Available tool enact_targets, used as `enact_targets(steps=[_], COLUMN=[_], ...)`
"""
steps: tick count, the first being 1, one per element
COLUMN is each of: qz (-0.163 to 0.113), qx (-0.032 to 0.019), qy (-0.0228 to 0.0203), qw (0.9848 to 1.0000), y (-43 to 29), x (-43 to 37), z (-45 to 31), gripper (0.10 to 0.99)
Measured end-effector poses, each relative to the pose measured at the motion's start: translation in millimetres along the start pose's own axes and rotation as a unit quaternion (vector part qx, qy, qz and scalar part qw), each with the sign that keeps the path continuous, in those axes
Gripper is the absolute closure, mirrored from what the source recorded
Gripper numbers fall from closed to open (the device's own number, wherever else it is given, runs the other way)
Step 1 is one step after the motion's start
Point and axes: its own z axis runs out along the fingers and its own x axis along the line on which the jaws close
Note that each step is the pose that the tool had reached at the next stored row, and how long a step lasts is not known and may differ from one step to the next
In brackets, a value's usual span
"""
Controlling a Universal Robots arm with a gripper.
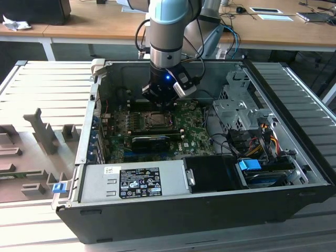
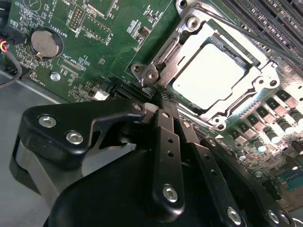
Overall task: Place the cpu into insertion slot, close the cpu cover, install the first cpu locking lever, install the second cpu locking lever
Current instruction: 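Install the first cpu locking lever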
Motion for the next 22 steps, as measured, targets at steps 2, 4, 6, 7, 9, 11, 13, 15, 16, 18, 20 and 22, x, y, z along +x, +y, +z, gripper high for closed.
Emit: enact_targets(steps=[2, 4, 6, 7, 9, 11, 13, 15, 16, 18, 20, 22], qz=[0.000, 0.000, 0.000, 0.000, 0.000, 0.000, 0.000, 0.000, 0.000, 0.000, 0.000, 0.000], qx=[0.0037, 0.0086, 0.0088, 0.0085, 0.0086, 0.0081, 0.0036, -0.0069, -0.0102, -0.0122, -0.0120, -0.0118], qy=[0.0003, 0.0010, 0.0010, 0.0010, 0.0009, 0.0009, 0.0004, -0.0008, -0.0011, -0.0015, -0.0014, -0.0012], qw=[1.0000, 1.0000, 1.0000, 1.0000, 1.0000, 1.0000, 1.0000, 1.0000, 0.9999, 0.9999, 0.9999, 0.9999], y=[0.0, 0.0, 0.9, 1.4, 2.6, 3.1, 3.0, 3.2, 3.2, 3.4, 3.5, 3.7], x=[0.0, -0.1, 0.0, 0.0, -0.2, -0.3, -0.2, -0.3, -0.3, -0.4, -0.4, -0.5], z=[0.4, 1.0, 1.9, 2.5, 3.8, 4.2, 4.1, 4.5, 4.4, 3.5, 0.4, -3.3], gripper=[0.980, 0.980, 0.980, 0.980, 0.980, 0.980, 0.980, 0.980, 0.980, 0.980, 0.980, 0.980])
